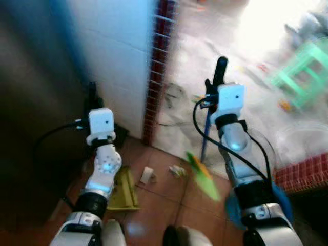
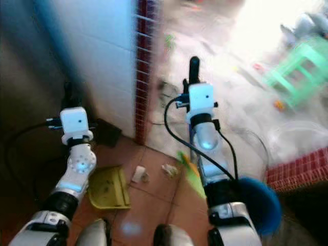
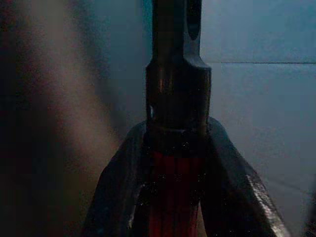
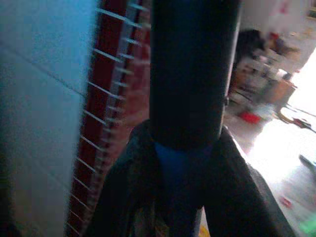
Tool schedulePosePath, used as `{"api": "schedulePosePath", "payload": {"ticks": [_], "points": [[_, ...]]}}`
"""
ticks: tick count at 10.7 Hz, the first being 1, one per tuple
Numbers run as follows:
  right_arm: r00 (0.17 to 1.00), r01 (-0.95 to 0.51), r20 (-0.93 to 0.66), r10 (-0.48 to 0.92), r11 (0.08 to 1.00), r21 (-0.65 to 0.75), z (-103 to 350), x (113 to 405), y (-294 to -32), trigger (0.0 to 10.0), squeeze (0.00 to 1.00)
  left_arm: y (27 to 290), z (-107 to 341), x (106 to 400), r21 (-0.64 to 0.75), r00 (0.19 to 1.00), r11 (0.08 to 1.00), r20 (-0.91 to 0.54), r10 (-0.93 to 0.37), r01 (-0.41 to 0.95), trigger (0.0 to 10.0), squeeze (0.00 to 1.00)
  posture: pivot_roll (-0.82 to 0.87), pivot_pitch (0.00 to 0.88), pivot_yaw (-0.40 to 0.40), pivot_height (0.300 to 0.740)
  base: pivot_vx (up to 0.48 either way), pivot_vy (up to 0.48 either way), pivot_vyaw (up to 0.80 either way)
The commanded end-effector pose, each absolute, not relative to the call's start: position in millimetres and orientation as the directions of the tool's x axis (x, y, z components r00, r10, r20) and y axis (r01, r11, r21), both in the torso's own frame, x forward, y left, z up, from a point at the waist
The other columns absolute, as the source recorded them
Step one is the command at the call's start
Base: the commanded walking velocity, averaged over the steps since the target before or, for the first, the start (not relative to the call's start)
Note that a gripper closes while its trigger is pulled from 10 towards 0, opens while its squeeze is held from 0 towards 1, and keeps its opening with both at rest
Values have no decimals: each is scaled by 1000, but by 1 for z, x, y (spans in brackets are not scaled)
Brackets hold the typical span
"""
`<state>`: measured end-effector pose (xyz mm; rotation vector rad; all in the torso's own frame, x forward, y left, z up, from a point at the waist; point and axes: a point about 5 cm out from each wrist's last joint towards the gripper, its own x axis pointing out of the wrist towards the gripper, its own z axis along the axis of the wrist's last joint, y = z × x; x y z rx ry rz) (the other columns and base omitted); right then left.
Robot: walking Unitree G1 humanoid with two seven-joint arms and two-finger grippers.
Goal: Sweep floor
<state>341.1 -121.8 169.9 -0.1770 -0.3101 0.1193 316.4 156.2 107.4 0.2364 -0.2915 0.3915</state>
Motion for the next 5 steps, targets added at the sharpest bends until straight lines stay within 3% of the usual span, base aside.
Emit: {"api": "schedulePosePath", "payload": {"ticks": [1,5], "points": [[926,-68,354,134,979,-194,181,340,-127,10000,0,151,111,318,181,889,904,334,314,-387,10000,0,-29,138,-103,740,255,0,419],[928,-66,349,126,982,-178,178,342,-129,10000,0,154,109,319,198,887,891,317,337,-410,10000,0,-26,123,-105,740,0,0,0]]}}
